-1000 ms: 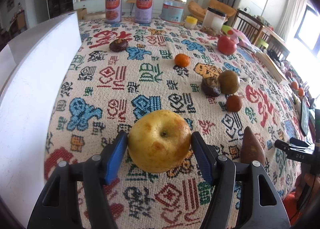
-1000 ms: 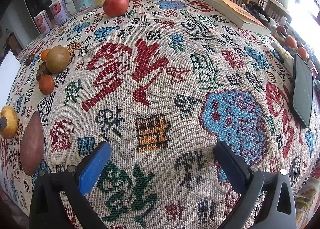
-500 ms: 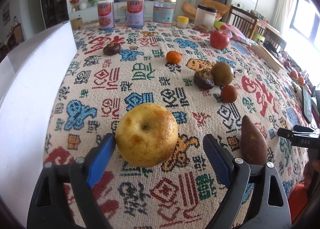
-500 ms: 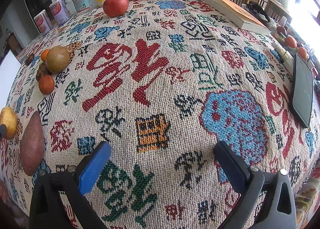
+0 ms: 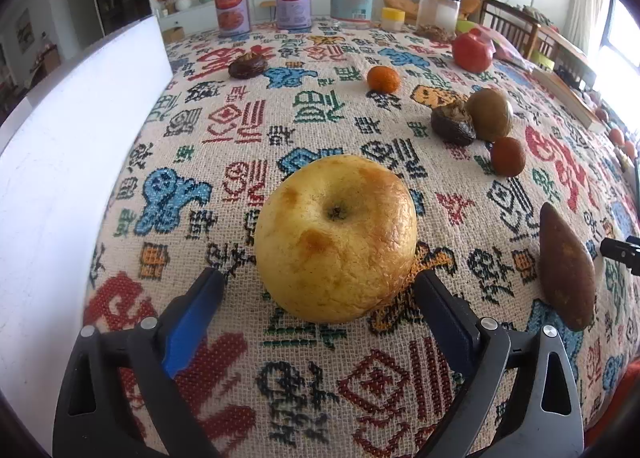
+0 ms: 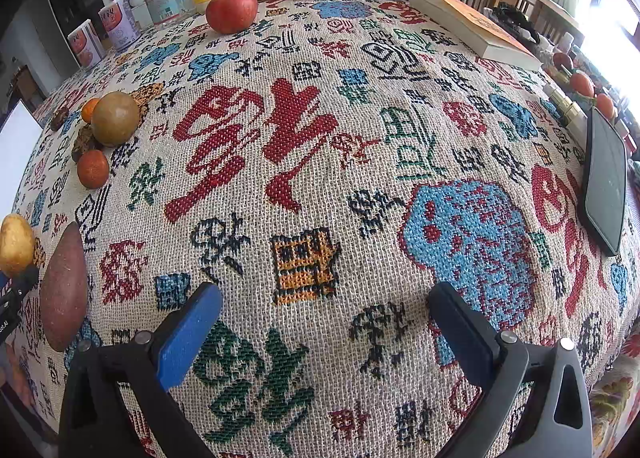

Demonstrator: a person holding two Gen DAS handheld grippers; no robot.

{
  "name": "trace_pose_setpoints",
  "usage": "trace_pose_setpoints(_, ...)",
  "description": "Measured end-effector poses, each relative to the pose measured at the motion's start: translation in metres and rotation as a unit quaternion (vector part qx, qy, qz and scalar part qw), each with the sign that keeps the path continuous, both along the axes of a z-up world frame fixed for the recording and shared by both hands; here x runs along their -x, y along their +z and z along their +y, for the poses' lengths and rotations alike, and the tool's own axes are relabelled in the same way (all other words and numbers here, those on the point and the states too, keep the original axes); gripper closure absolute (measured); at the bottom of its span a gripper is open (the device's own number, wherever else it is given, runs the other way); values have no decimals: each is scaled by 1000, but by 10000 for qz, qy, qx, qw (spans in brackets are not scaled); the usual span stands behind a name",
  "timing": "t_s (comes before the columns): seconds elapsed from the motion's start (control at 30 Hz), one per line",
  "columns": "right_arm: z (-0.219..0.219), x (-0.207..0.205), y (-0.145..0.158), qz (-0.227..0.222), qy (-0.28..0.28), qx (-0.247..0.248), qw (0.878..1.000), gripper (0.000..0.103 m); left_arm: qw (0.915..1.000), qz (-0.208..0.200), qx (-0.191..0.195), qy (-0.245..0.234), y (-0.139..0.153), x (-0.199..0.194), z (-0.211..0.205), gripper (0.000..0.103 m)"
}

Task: Organize fruits
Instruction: 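Lift the yellow pear with the left gripper and carry it off the cloth, then close the right gripper on the red-orange citrus while the left gripper holds the pear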

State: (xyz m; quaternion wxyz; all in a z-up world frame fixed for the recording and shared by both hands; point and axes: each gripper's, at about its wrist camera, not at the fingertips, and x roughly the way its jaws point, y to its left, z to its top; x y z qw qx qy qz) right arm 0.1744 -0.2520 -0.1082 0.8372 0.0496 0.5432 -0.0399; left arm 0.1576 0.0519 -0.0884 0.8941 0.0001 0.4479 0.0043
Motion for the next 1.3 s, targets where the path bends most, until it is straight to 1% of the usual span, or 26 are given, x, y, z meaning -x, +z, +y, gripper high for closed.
trace_pose_setpoints(0.33, 0, 0, 0, 2, 0, 1, 10000, 0, 10000, -20, -5, -22, -1, 0, 0, 4)
trace_pose_setpoints(0.4, 0, 0, 0, 2, 0, -4, 10000, 0, 10000, 10, -18, -93, -1, 0, 1, 4)
trace_pose_setpoints(0.47, 0, 0, 0, -4, 0, -35, 10000, 0, 9998, 53, -43, -162, -1, -1, 6, 3)
trace_pose_setpoints(0.6, -3, 2, 1, -61, -37, -177, 9998, 0, 9999, -37, 77, -66, -2, 5, 21, 3)
trace_pose_setpoints(0.77, 4, 1, 2, 11, 11, -88, 10000, 0, 10000, -74, -46, -36, -3, 5, 16, 2)
trace_pose_setpoints(0.8, 5, 1, 5, -23, 43, -349, 9994, 0, 10000, -77, -44, -27, -3, 5, 16, 2)
trace_pose_setpoints(0.83, 8, 1, 11, -125, 84, -790, 9968, 0, 10000, -81, -39, -23, -3, 5, 16, 2)
trace_pose_setpoints(0.87, 14, 0, 19, -262, 179, -1306, 9909, 0, 10000, -83, -35, -21, -3, 5, 17, 2)
trace_pose_setpoints(0.9, 25, -3, 28, -390, 332, -1591, 9859, 2, 10000, -82, -37, -22, -3, 5, 17, 2)
trace_pose_setpoints(0.93, 40, -7, 39, -518, 528, -1652, 9835, 2, 10000, -82, -38, -23, -3, 5, 17, 2)
trace_pose_setpoints(0.97, 59, -14, 49, -635, 746, -1582, 9825, 3, 10000, -82, -37, -23, -3, 5, 17, 2)
trace_pose_setpoints(1.03, 94, -31, 60, -741, 1115, -1373, 9814, 14, 10000, -83, -35, -23, -3, 5, 17, 2)
trace_pose_setpoints(1.07, 110, -42, 59, -670, 1254, -1257, 9818, 24, 10000, -84, -35, -24, -3, 5, 17, 2)
trace_pose_setpoints(1.1, 124, -53, 52, -500, 1338, -1162, 9829, 32, 10000, -84, -36, -24, -3, 6, 17, 2)
trace_pose_setpoints(1.17, 141, -72, 33, -170, 1306, -1105, 9851, 37, 10000, -86, -36, -23, -3, 6, 17, 2)
trace_pose_setpoints(1.2, 147, -77, 25, -97, 1251, -1092, 9861, 37, 10000, -84, -34, -23, -3, 6, 17, 2)
trace_pose_setpoints(1.23, 151, -82, 20, -76, 1214, -1078, 9867, 38, 10000, -84, -35, -22, -3, 6, 17, 2)
trace_pose_setpoints(1.27, 155, -83, 19, -171, 1201, -982, 9878, 40, 10000, -83, -36, -21, -3, 6, 17, 2)
trace_pose_setpoints(1.3, 159, -85, 19, -242, 1257, -898, 9877, 53, 10000, -82, -37, -21, -3, 6, 17, 2)
